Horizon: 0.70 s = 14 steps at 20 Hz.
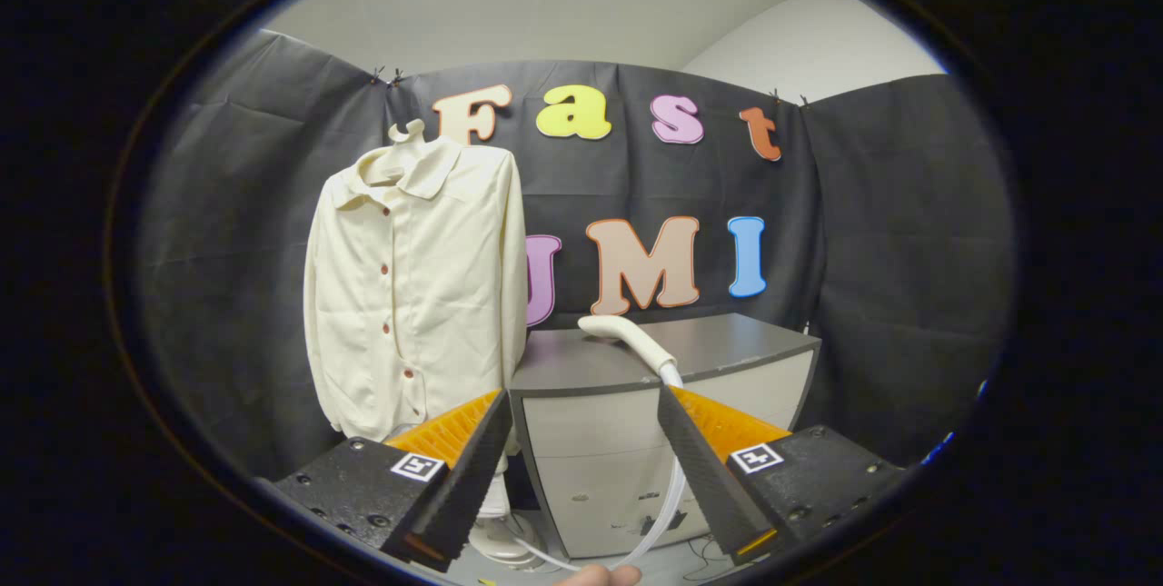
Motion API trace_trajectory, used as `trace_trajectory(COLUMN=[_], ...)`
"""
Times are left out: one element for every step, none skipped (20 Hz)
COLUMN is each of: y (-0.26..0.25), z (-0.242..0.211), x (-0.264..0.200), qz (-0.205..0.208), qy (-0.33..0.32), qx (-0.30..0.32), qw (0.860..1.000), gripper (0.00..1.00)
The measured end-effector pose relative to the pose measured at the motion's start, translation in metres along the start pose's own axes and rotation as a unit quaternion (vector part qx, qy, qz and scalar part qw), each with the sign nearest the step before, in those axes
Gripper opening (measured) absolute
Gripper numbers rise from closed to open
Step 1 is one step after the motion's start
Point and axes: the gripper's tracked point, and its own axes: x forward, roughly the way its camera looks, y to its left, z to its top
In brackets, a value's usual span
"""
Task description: Iron the clothes twice with a garment steamer, once on the left side and once on the right side.
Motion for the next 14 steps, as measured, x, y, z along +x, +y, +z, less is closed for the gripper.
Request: trace_trajectory(y=[-0.001, -0.003, -0.004, -0.004, -0.006, -0.009, -0.014, -0.018, -0.019, -0.022, -0.026, -0.03, -0.035, -0.038], z=[0.0, 0.0, 0.001, 0.002, 0.003, 0.003, 0.002, 0.004, 0.008, 0.01, 0.012, 0.015, 0.017, 0.02], x=[0.001, 0.004, 0.007, 0.009, 0.015, 0.02, 0.027, 0.034, 0.043, 0.051, 0.062, 0.074, 0.088, 0.101], qz=[0.001, 0.002, 0.004, 0.005, 0.005, 0.002, -0.005, -0.007, -0.007, -0.008, -0.01, -0.013, -0.017, -0.017], qy=[0.003, 0.004, 0.005, 0.006, 0.009, 0.016, 0.024, 0.031, 0.034, 0.037, 0.04, 0.046, 0.053, 0.058], qx=[-0.001, -0.002, -0.002, -0.003, -0.003, -0.004, -0.006, -0.006, -0.006, -0.002, 0.003, 0.004, 0.003, 0.002], qw=[1.0, 1.0, 1.0, 1.0, 1.0, 1.0, 1.0, 0.999, 0.999, 0.999, 0.999, 0.999, 0.998, 0.998], gripper=[0.99, 0.99, 0.99, 0.99, 0.99, 0.99, 0.99, 0.99, 0.99, 0.99, 0.99, 0.99, 0.99, 0.99])
